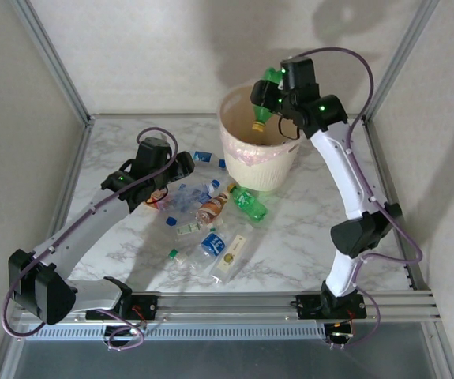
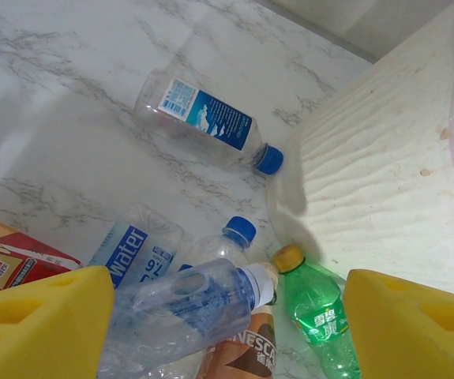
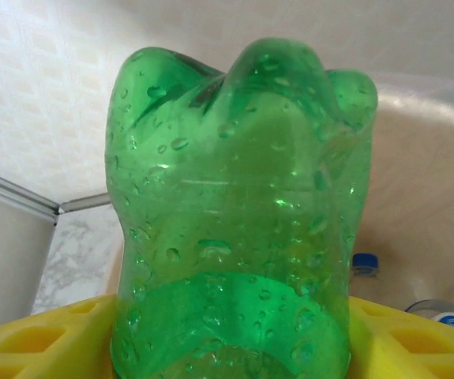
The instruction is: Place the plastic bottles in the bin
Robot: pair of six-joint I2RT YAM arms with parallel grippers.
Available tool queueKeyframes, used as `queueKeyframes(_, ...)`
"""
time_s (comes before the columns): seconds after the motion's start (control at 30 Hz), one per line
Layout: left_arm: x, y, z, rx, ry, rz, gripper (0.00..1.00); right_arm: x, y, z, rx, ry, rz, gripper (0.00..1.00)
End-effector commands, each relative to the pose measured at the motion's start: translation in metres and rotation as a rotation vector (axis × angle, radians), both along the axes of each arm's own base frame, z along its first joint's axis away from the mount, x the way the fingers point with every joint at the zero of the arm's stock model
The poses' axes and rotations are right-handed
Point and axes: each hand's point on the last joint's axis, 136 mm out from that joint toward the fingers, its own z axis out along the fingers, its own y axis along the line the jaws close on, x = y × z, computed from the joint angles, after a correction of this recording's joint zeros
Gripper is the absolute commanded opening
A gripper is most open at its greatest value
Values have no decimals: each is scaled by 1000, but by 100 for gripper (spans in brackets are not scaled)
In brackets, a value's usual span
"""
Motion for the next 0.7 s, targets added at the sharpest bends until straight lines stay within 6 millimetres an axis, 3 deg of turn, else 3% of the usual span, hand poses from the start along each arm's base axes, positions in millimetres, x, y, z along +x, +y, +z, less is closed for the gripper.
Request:
queueKeyframes(0.0,6,8,4,46,-22,16,78,2,8,16,31,-45,38,74)
queueKeyframes(0.3,2,6,9,58,-25,-20,79,-14,-4,26,22,-59,22,77)
queueKeyframes(0.5,-5,-6,17,41,-53,-68,78,-57,-13,26,-20,-81,43,76)
queueKeyframes(0.67,-13,-49,26,25,-107,-190,78,-105,-34,10,-56,-67,28,76)
